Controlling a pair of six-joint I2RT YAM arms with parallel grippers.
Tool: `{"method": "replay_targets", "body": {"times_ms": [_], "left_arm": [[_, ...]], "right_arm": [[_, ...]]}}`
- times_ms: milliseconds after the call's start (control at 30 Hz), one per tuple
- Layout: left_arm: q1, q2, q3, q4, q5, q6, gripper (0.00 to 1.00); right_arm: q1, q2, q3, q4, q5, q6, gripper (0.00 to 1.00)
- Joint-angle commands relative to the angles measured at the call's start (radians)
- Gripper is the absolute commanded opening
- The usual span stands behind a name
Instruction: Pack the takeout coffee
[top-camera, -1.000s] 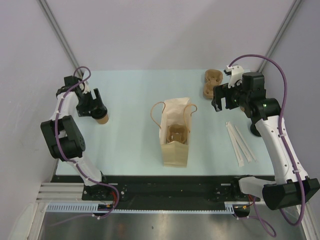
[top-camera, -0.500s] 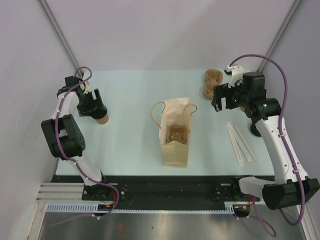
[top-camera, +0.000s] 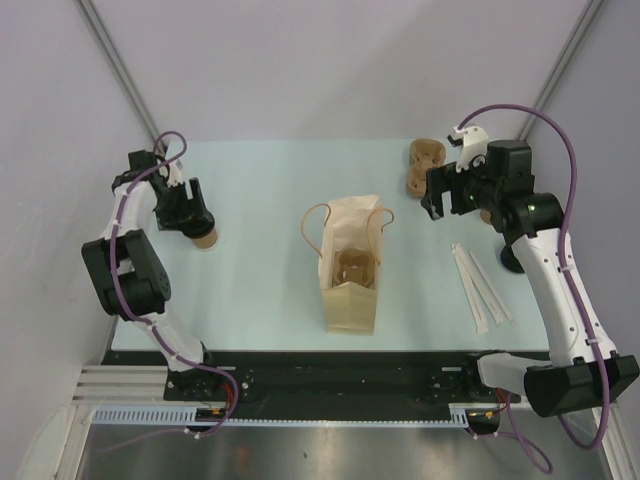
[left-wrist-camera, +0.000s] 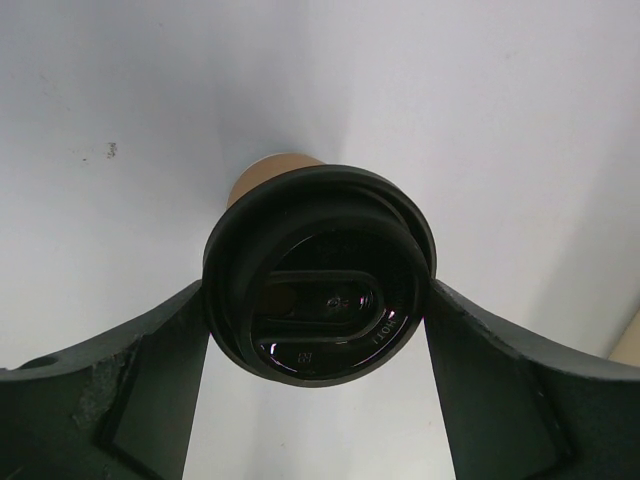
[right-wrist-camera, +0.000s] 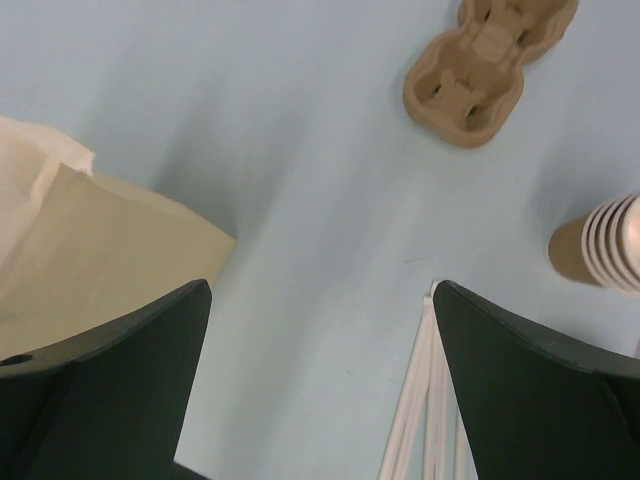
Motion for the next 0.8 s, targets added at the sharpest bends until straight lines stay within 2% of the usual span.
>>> {"method": "replay_targets", "body": {"times_ms": [0, 133, 333, 500, 633, 733, 767], "left_arm": [[-0.008, -0.117, 0.07, -0.057, 0.127, 0.114, 0.38], [-0.021, -0.19, 0.073, -0.108, 0.251, 0.23, 0.35], [-0.038, -0.292, 0.036, -0.138, 0.348, 0.292, 0.36], [-0.044, -0.338, 0.029, -0.182, 0.457, 0.341, 0.36], [-0.044, -0.409, 0.065, -0.204, 0.563, 0.365, 0.36], [-0.072, -0.424, 0.162, -0.251, 0.604, 0.41, 0.36], [-0.09, -0.424, 0.235, -0.297, 0.607, 0.448, 0.36]], "right_arm": [[-0.007, 0.039, 0.132, 0.063, -0.064, -0.068, 1.0], [-0.01, 0.127, 0.289, 0.019, -0.267, -0.144, 1.0], [0.014, 0.358, 0.532, -0.085, -0.463, -0.166, 1.0], [0.14, 0.495, 0.659, -0.181, -0.488, -0.342, 1.0], [0.199, 0.584, 0.733, -0.279, -0.486, -0.394, 0.98], [0.228, 0.641, 0.782, -0.349, -0.489, -0.443, 0.93], [0.234, 0.648, 0.788, -0.357, -0.491, -0.448, 0.92]]}}
